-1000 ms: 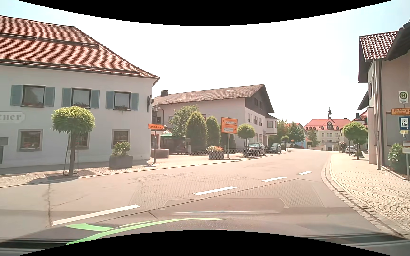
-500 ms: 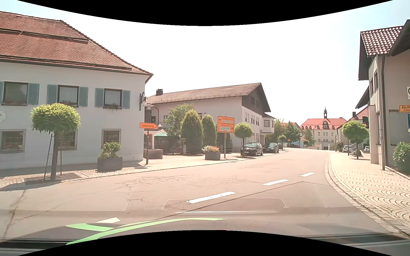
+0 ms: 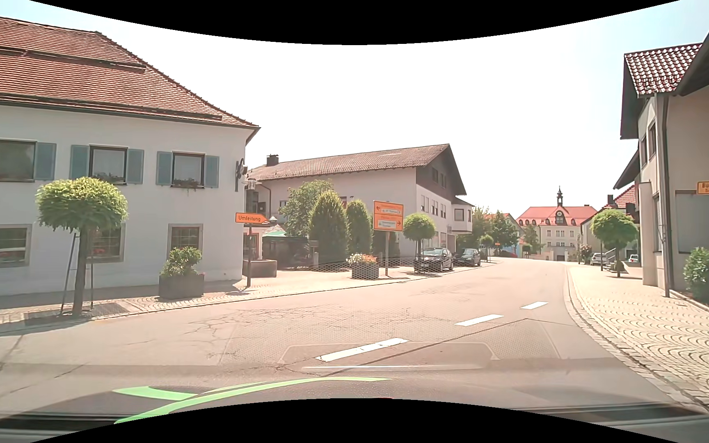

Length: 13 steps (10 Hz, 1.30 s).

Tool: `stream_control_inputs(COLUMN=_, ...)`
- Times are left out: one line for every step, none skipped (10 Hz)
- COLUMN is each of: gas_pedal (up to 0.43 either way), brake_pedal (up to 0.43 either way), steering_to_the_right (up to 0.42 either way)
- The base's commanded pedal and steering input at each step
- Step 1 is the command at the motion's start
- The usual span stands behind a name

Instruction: Follow the waypoints while adhering to traffic rules and regulations

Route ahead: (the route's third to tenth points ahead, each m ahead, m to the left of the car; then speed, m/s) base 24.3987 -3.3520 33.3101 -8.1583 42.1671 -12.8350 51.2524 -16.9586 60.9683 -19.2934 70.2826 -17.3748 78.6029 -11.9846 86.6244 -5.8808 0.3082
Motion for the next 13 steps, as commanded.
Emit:
stream_control_inputs(gas_pedal=0.0, brake_pedal=0.213, steering_to_the_right=0.078)
stream_control_inputs(gas_pedal=0.0, brake_pedal=0.213, steering_to_the_right=0.073)
stream_control_inputs(gas_pedal=0.0, brake_pedal=0.213, steering_to_the_right=0.072)
stream_control_inputs(gas_pedal=0.0, brake_pedal=0.213, steering_to_the_right=0.071)
stream_control_inputs(gas_pedal=0.0, brake_pedal=0.207, steering_to_the_right=0.072)
stream_control_inputs(gas_pedal=0.0, brake_pedal=0.213, steering_to_the_right=0.072)
stream_control_inputs(gas_pedal=0.0, brake_pedal=0.22, steering_to_the_right=0.073)
stream_control_inputs(gas_pedal=0.0, brake_pedal=0.226, steering_to_the_right=0.072)
stream_control_inputs(gas_pedal=0.0, brake_pedal=0.226, steering_to_the_right=0.073)
stream_control_inputs(gas_pedal=0.0, brake_pedal=0.226, steering_to_the_right=0.074)
stream_control_inputs(gas_pedal=0.0, brake_pedal=0.232, steering_to_the_right=0.075)
stream_control_inputs(gas_pedal=0.0, brake_pedal=0.232, steering_to_the_right=0.075)
stream_control_inputs(gas_pedal=0.0, brake_pedal=0.232, steering_to_the_right=0.075)
